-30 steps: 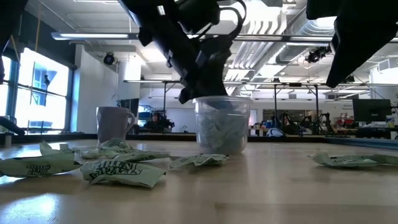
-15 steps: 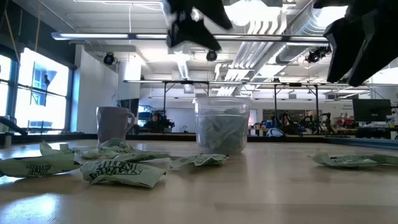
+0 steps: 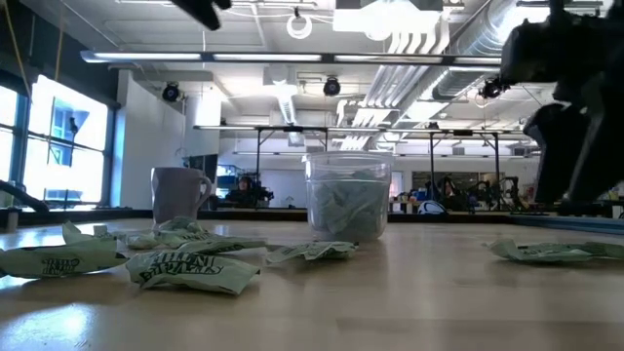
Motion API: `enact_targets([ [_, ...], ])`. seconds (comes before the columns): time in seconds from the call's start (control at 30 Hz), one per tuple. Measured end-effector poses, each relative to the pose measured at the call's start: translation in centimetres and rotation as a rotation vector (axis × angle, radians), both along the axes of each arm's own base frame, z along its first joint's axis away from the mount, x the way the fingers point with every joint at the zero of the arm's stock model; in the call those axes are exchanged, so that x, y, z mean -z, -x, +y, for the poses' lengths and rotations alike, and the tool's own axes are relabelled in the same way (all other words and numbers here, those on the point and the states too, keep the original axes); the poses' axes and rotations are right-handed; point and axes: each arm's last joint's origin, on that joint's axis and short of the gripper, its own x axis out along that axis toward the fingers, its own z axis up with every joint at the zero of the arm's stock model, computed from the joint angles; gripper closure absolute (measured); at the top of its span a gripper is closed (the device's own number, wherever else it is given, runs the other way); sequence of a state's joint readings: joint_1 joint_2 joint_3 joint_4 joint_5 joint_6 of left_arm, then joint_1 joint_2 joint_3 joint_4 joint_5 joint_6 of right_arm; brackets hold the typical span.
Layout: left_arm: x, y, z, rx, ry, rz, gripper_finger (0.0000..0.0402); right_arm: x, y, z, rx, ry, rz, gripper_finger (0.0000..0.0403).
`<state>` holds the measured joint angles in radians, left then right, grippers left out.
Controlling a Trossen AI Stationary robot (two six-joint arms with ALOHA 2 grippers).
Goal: Pick and place Stevia / Truvia into bins
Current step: Put the stevia packet into the transparent container
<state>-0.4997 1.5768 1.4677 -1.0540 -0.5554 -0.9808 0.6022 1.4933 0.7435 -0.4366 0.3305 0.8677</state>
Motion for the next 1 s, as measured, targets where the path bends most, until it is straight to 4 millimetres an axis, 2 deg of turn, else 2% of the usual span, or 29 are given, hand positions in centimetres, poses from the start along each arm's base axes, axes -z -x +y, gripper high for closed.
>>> enact_targets([
  [0.13,0.3,0.8,0.6,-0.061,-0.02,0.065,0.0204,1.4,0.7,-0.6,-0.025,0.028,0.0,0.008],
  [0.37,-0.1,0.7,2.1,-0.059,-0.082,0.084,0.0205,2.2,0.4,-0.4,-0.013,0.024,-0.043,0.008],
  [0.53,-1.8,1.0,3.7,-0.018,-0.1,0.034,0.0211,2.9,-0.4,-0.2,-0.006,0.03,-0.034,0.008],
  [0.77,-3.9,2.1,4.1,0.116,-0.147,-0.035,0.0211,2.4,-0.7,-0.5,0.0,0.105,-0.024,0.008],
  [0.87,-3.9,2.2,4.2,0.134,-0.16,-0.028,0.0211,2.6,-0.5,-0.5,-0.006,0.114,0.004,0.008],
  [1.0,-2.5,2.1,4.1,0.164,-0.162,0.016,0.0211,3.0,-0.5,-0.4,-0.007,0.095,0.028,0.008],
])
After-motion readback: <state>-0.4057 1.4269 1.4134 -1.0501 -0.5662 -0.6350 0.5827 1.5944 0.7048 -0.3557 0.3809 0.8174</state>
